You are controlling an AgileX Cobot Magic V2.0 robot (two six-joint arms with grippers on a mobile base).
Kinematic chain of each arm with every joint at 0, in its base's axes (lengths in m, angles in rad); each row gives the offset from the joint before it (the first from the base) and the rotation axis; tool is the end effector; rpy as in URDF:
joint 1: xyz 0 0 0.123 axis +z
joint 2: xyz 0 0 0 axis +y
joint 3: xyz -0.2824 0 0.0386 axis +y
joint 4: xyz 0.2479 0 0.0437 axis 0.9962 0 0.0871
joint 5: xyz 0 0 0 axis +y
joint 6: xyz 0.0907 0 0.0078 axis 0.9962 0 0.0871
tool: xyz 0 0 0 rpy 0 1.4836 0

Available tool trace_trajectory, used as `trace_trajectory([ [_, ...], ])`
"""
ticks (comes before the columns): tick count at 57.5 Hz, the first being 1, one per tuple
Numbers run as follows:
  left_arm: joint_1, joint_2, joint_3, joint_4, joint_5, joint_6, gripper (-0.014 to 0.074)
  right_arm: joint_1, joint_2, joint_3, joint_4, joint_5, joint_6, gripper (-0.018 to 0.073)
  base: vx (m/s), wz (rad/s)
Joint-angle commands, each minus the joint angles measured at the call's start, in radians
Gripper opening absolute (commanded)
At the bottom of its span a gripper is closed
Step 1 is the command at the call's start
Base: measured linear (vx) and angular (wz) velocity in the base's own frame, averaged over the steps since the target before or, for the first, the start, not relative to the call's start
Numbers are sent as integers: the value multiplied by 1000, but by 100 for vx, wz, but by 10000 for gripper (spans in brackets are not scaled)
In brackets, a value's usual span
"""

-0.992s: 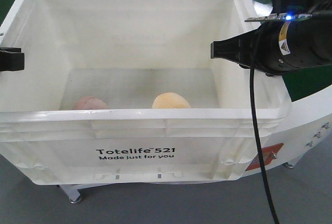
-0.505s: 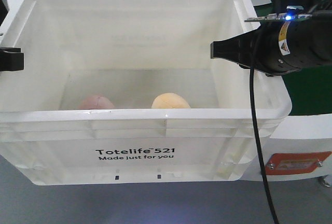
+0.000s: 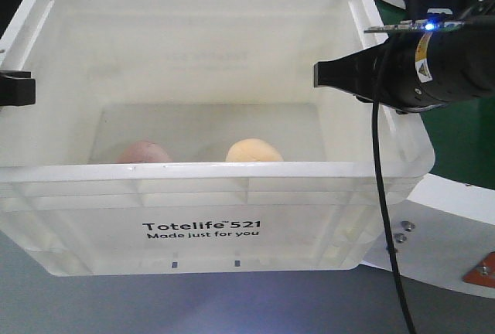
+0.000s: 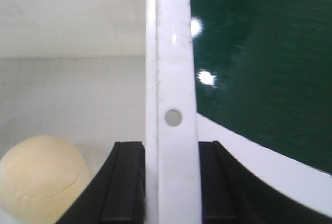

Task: Place moving items into box and shelve

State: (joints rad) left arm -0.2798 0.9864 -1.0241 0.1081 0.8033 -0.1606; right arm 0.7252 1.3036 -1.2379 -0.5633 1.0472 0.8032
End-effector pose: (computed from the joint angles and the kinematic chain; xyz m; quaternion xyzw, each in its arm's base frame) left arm 0.1877 -0.0466 0.3760 0.0707 0.8982 -0.0441 0.4317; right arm 0.2223 0.1407 0.3672 -0.0329 0.9271 -0.0154 0.3730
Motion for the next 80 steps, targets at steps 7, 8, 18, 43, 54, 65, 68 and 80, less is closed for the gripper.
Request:
trace_trajectory([
  [7,-15,-26,-43,-26,-155,16,119,8,-34,-37,-95,-109,-10,75,-8,51],
  [8,-15,-26,-43,-26,-155,16,119,8,-34,-37,-95,-109,-10,75,-8,50],
  [18,-15,-26,-43,-26,-155,16,119,8,-34,-37,-95,-109,-10,75,-9,53],
  [43,-15,-26,-43,-26,-155,16,119,8,-34,-37,-95,-109,-10,75,-12,71],
  [54,-15,-26,-43,-26,-155,16,119,8,-34,-37,-95,-109,-10,75,-15,83],
  [65,-15,-26,-43,-26,-155,16,119,8,-34,-37,-95,-108,-10,75,-13,85],
  [68,-15,-26,-43,-26,-155,16,119,8,-34,-37,-95,-108,-10,75,-12,84],
  [80,-15,-26,-43,-26,-155,16,119,8,-34,-37,-95,-108,-10,75,-12,80],
])
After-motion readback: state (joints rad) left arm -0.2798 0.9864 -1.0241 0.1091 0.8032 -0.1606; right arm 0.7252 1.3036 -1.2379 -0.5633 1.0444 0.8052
